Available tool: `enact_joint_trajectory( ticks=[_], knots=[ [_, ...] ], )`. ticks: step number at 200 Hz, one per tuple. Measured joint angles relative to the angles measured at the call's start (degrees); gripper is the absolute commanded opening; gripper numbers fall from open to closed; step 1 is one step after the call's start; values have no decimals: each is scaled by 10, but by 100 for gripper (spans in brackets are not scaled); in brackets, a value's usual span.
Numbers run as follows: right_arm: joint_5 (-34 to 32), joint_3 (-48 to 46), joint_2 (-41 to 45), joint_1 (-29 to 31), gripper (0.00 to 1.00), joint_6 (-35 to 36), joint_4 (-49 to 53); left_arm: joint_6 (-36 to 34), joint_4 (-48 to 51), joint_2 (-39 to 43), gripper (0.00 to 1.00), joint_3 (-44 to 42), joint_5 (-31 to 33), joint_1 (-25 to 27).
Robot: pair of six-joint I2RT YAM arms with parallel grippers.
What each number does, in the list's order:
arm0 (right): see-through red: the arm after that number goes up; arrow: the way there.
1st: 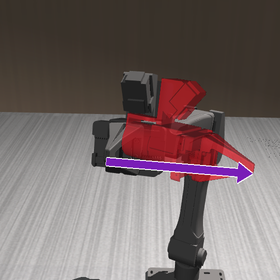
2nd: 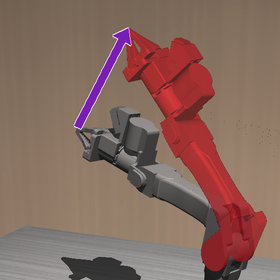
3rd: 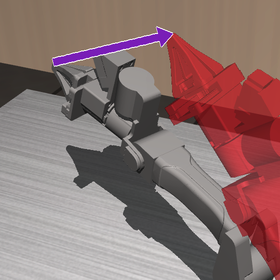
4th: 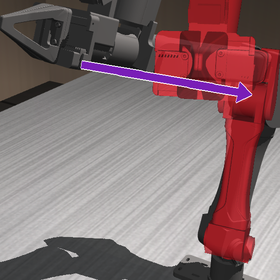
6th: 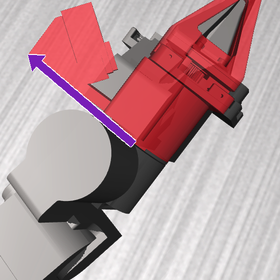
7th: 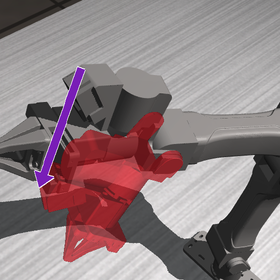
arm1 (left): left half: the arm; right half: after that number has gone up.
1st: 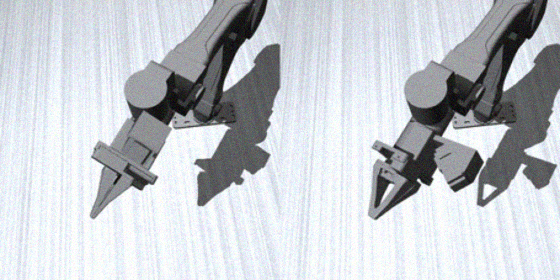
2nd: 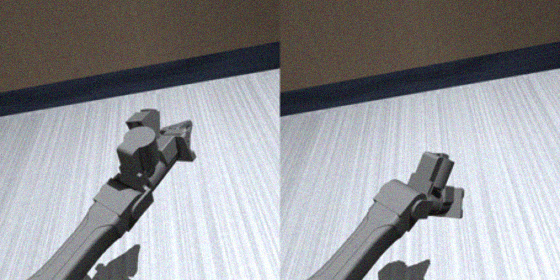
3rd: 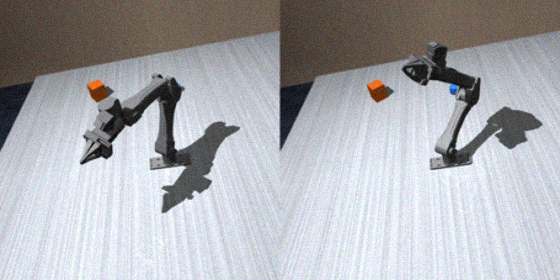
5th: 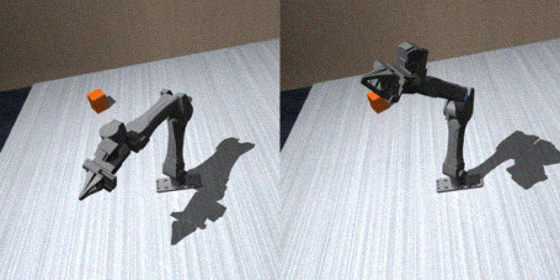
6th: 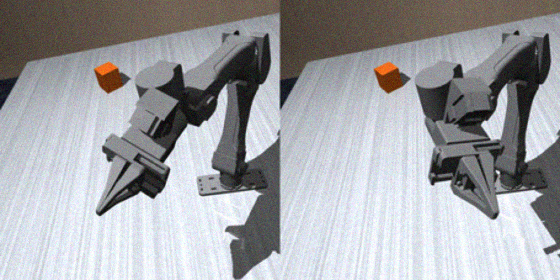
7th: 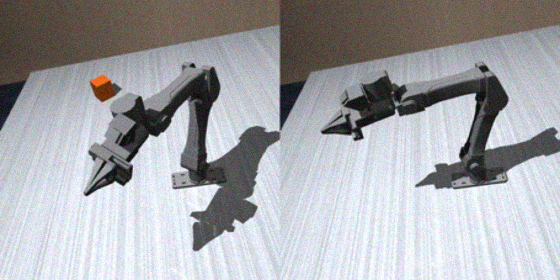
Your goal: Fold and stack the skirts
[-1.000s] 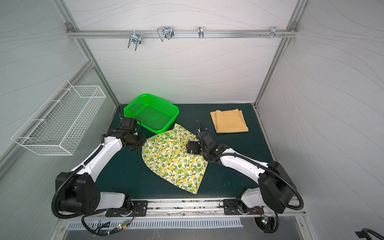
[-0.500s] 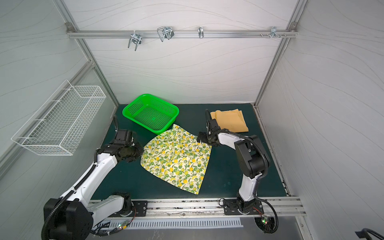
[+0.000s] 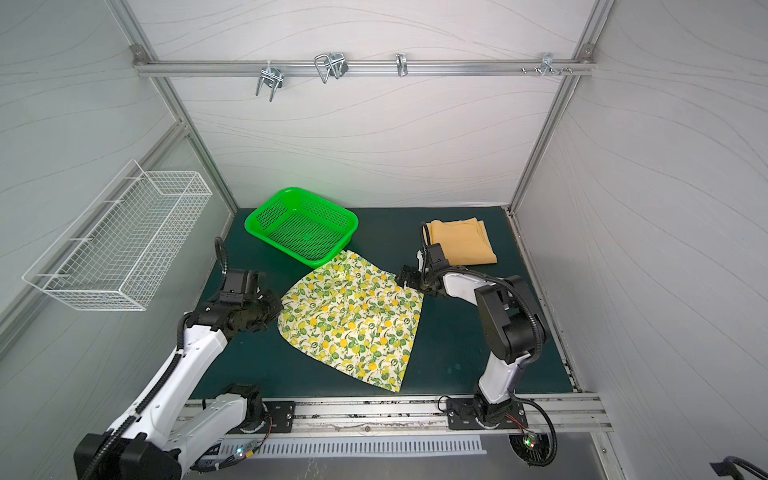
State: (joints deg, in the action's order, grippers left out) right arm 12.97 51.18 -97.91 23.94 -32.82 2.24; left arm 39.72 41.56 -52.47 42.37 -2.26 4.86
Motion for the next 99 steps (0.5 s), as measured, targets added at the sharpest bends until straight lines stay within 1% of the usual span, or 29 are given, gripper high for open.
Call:
enact_joint_trajectory(
  ticks=[23, 45, 70, 99],
  knots=[
    [13, -51, 37, 0, 99, -18, -27, 5, 0, 15, 0, -2, 4, 0],
    [14, -87, 58, 8, 99, -33, -55, 6, -8, -9, 0, -4, 2, 0],
    [8, -116, 72, 37, 99, -54, -88, 1, -34, -81, 0, -4, -10, 0],
    [6, -152, 93, 82, 99, -83, -127, -8, -62, -199, 0, 22, -52, 1]
  ],
)
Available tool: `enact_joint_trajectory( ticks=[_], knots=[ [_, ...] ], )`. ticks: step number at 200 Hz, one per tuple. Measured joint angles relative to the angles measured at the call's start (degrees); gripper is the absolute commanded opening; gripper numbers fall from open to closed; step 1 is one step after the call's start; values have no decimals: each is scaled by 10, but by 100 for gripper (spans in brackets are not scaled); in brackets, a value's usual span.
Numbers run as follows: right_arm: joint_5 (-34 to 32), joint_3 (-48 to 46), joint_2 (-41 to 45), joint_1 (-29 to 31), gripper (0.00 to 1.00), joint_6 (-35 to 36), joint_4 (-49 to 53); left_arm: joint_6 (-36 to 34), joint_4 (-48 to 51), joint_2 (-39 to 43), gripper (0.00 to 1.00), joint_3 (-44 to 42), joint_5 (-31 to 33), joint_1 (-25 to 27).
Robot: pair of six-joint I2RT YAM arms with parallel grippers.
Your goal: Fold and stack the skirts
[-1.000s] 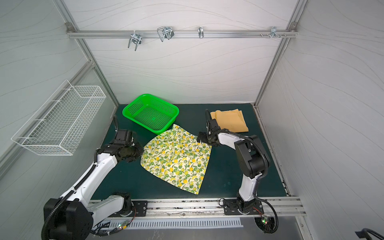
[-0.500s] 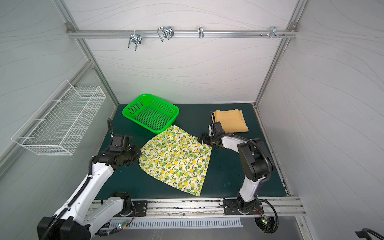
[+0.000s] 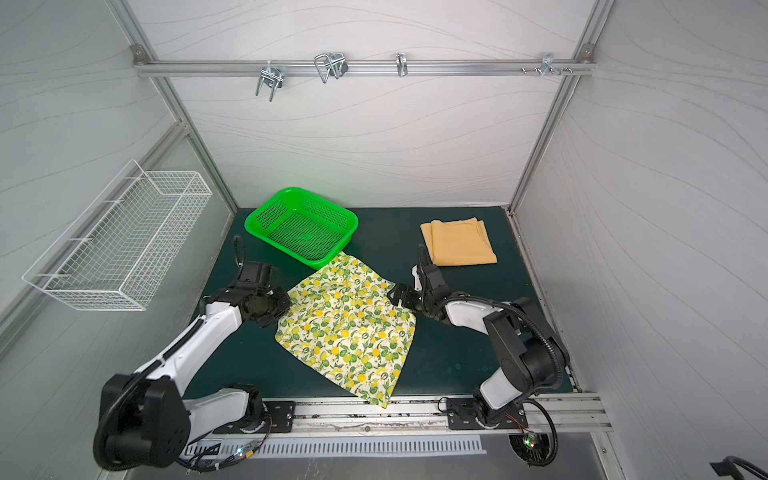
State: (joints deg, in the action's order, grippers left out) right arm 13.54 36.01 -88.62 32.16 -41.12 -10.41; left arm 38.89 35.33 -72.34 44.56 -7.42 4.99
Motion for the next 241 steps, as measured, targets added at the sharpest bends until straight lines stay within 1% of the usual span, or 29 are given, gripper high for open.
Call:
enact_joint_trajectory(
  ticks=[25, 62, 113, 146, 174, 199, 210, 223, 241],
  knots=[
    [-6, -28, 19, 18, 99, -23, -26, -8, -19, -80, 0, 47, -18, 19],
    [-16, -65, 56, 39, 99, -48, -35, -9, -36, -164, 0, 132, -26, 81],
    [-45, -113, 139, 79, 99, -79, 5, -12, -38, -310, 0, 299, -34, 169],
    [-67, -125, 167, 106, 99, -99, 28, -15, -23, -414, 0, 424, -50, 219],
    [-99, -125, 174, 163, 99, -123, 36, -28, 19, -507, 0, 573, -65, 249],
    [-134, -125, 175, 228, 99, -151, 38, -42, 53, -563, 0, 695, -76, 267],
    [-150, -123, 176, 258, 99, -164, 42, -47, 64, -571, 0, 727, -81, 270],
    [-164, -118, 177, 287, 99, -177, 55, -56, 80, -573, 4, 750, -81, 273],
    [-181, -110, 186, 309, 99, -185, 89, -63, 94, -572, 10, 764, -80, 271]
  ],
)
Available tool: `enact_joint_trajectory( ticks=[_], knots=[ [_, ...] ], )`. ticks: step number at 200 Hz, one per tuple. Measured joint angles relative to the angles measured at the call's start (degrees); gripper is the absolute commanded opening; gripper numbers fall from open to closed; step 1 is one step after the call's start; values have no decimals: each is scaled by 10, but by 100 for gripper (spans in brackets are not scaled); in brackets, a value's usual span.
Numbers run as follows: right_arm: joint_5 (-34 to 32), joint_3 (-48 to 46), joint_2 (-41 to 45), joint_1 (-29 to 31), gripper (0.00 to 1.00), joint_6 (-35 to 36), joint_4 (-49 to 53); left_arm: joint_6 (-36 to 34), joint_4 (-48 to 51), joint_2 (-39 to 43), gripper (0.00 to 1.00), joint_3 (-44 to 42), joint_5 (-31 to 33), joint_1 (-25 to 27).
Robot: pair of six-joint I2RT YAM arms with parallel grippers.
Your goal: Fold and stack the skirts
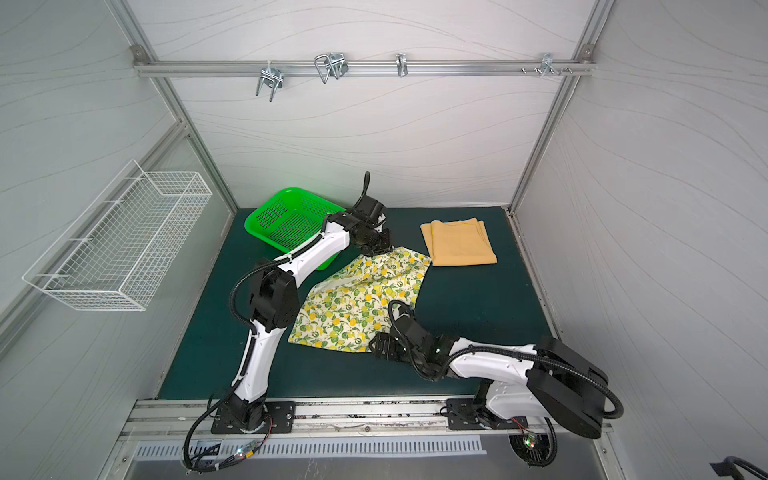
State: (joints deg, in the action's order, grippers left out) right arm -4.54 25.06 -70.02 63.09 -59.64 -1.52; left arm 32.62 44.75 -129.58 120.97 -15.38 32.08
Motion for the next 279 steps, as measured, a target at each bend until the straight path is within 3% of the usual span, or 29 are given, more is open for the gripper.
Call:
enact_joint_trajectory(
  ticks=[20, 39, 50, 52, 55, 73, 77, 79, 101, 107, 149, 206, 242, 279],
  knots=[
    [-24, 20, 31, 4, 99, 7, 71, -6, 19, 0, 20, 0, 0, -16],
    [-44, 57, 76, -19, 99, 37, 135, -11, 36, 8, 38, -6, 3, -42],
    [-45, 84, 104, -54, 99, 63, 162, -19, 47, 20, 40, -9, 5, -60],
    [-46, 89, 108, -61, 99, 66, 165, -19, 50, 22, 50, -9, 4, -63],
    [-45, 96, 113, -73, 99, 75, 170, -23, 53, 26, 55, -10, 5, -67],
    [-34, 134, 133, -153, 99, 116, 190, -29, 68, 57, 58, -11, 8, -91],
    [-30, 141, 133, -171, 99, 126, 193, -31, 71, 66, 76, -12, 11, -96],
    [-28, 144, 133, -179, 99, 130, 195, -31, 73, 71, 81, -13, 12, -98],
    [7, 181, 100, -263, 99, 178, 207, -40, 74, 143, 86, -58, 17, -105],
    [19, 190, 83, -280, 99, 190, 209, -41, 73, 165, 98, -78, 17, -103],
    [83, 254, -61, -335, 99, 250, 209, -29, 15, 322, 99, -322, 7, -82],
    [158, 304, -188, -344, 99, 266, 167, 14, -88, 432, 99, -635, -3, -67],
    [181, 322, -252, -344, 99, 265, 137, 35, -136, 447, 99, -717, -5, -67],
    [187, 296, -283, -344, 99, 253, 104, 45, -173, 439, 99, -741, -5, -67]
  ],
)
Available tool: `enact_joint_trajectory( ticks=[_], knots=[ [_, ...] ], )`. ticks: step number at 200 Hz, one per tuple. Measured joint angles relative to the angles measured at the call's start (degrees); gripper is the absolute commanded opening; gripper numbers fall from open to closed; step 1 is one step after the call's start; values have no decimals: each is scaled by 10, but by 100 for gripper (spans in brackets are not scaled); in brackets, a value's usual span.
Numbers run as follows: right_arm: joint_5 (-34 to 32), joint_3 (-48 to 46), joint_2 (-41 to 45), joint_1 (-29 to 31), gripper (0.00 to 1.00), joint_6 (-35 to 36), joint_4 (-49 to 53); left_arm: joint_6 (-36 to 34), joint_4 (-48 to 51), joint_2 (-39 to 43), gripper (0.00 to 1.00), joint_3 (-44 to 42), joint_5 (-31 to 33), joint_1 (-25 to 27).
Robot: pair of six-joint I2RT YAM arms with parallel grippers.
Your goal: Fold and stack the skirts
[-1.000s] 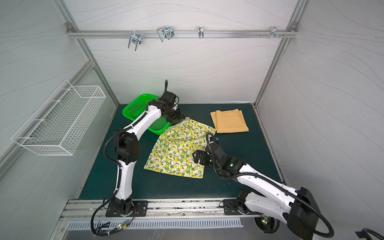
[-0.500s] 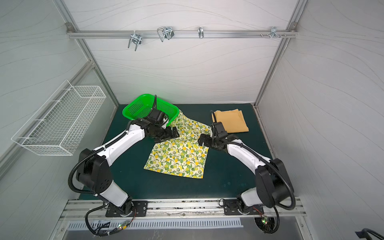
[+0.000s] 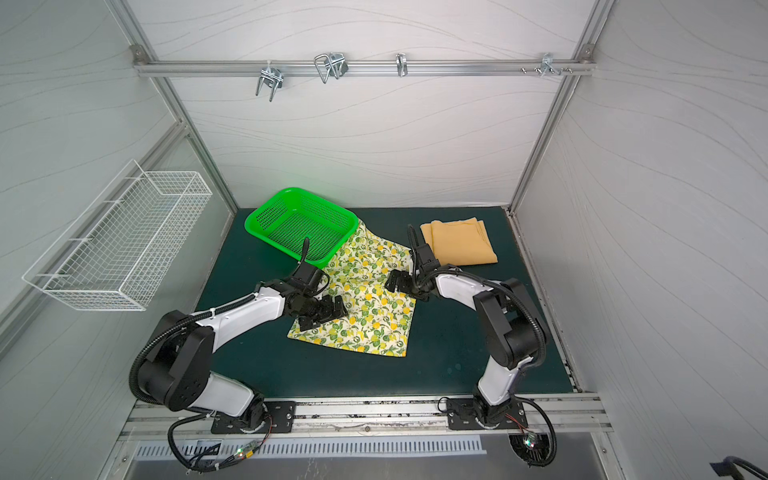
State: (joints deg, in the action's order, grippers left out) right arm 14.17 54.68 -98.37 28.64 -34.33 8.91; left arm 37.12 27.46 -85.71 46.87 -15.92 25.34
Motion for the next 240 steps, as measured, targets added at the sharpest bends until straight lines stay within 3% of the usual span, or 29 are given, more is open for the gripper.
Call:
enact_joint_trajectory(
  ticks=[72, 148, 194, 240],
  knots=[
    [-14, -127, 73, 12, 99, -47, -125, 0, -38, -75, 98, 44, 0, 0],
    [-80, -264, 240, 77, 99, -99, -101, -11, -30, -188, 96, 176, -2, 6],
    [-119, -214, 313, 85, 99, -45, 10, -18, -5, -196, 97, 202, 9, 8],
    [-149, -126, 342, 129, 99, 28, 59, -20, 27, -66, 98, 137, 10, -47]
  ],
)
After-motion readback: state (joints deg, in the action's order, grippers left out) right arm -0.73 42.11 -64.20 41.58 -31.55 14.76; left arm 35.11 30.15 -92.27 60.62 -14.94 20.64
